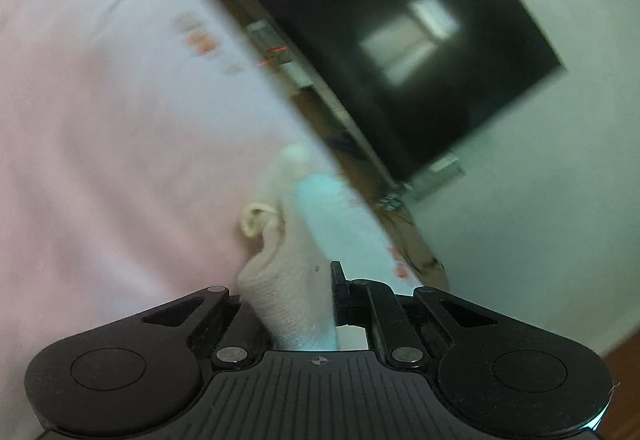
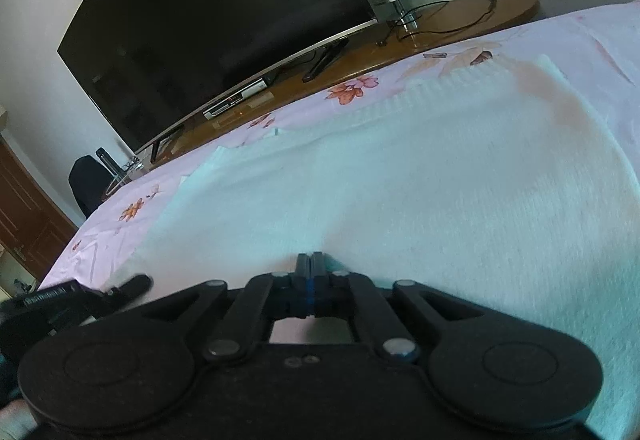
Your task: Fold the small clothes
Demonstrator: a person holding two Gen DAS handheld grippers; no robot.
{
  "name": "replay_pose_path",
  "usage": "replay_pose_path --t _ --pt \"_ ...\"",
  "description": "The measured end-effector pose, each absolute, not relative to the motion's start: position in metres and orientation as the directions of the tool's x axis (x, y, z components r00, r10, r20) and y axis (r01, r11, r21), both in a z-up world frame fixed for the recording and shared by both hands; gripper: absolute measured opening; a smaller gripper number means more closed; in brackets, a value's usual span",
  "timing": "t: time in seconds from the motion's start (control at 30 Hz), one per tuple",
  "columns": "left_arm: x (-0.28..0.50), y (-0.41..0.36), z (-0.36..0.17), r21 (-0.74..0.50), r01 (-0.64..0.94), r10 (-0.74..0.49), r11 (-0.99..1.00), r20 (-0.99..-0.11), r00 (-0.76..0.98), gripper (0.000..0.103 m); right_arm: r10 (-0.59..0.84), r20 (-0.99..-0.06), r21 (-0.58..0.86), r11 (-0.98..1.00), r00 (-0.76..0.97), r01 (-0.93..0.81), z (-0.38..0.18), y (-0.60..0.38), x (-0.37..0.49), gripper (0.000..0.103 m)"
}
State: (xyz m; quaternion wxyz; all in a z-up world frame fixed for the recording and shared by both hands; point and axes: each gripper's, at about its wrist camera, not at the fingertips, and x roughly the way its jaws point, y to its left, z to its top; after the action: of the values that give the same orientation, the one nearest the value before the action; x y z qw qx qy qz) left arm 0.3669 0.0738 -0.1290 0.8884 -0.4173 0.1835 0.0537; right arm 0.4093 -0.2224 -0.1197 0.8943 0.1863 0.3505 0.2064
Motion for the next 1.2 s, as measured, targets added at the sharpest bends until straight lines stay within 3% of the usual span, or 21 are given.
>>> replay_pose_path --t 0.2,0.33,0.5,0.57,0.6,0.63,0.7,0.77,0.87,1.03,1.2 --pt "0.407 0.013 -0.062 -0.522 -0.016 -0.215 0.853 -0.378 0.9 0.007 0.52 -0.526 0.531 0.819 0.674 -0.218 -0.122 -0.231 0.409 0.0" --pt "0.424 -0.043 -0.043 -0.413 0.139 -0.318 0.9 -0.405 0.857 0.007 0.468 -0.458 0.591 0.795 0.756 -0.134 -0.108 -0.275 0.389 0.004" --pt "0.442 -0.111 -0.071 -0.411 0.251 -0.445 0.876 -0.492 0.748 0.008 0.343 -0.399 0.632 0.775 0.85 -0.015 -0.086 -0.36 0.353 0.01" --pt "0.446 -0.134 -0.093 -0.422 0.278 -0.486 0.863 -0.544 0.684 0.01 0.319 -0.398 0.645 0.764 0.86 0.015 -0.083 -0.387 0.343 0.021" --pt "0.448 -0.146 -0.102 -0.412 0.274 -0.485 0.869 -0.6 0.636 0.028 0.308 -0.399 0.645 0.764 0.864 0.026 -0.083 -0.396 0.338 0.021" --pt "0.445 -0.15 -0.102 -0.418 0.276 -0.492 0.866 -0.608 0.623 0.055 0.302 -0.401 0.643 0.766 0.865 0.031 -0.082 -0.403 0.335 0.021" --pt "0.429 -0.144 -0.083 -0.46 0.313 -0.543 0.831 -0.548 0.637 0.097 0.296 -0.407 0.642 0.766 0.864 0.04 -0.081 -0.413 0.329 0.023" --pt "0.415 -0.126 -0.062 -0.469 0.367 -0.576 0.803 -0.453 0.681 0.097 0.301 -0.397 0.643 0.765 0.867 0.029 -0.08 -0.418 0.323 0.025" --pt "0.423 -0.075 -0.05 -0.447 0.281 -0.48 0.849 -0.43 0.765 0.097 0.342 -0.385 0.65 0.76 0.857 -0.011 -0.079 -0.411 0.327 0.025" --pt "0.458 -0.011 -0.08 -0.439 0.033 -0.309 0.898 -0.576 0.757 0.097 0.436 -0.403 0.627 0.772 0.805 -0.105 -0.078 -0.374 0.361 0.027" --pt "0.466 -0.001 -0.101 -0.4 0.015 -0.285 0.917 -0.627 0.725 0.097 0.431 -0.464 0.593 0.8 0.774 -0.09 -0.089 -0.36 0.39 0.031"
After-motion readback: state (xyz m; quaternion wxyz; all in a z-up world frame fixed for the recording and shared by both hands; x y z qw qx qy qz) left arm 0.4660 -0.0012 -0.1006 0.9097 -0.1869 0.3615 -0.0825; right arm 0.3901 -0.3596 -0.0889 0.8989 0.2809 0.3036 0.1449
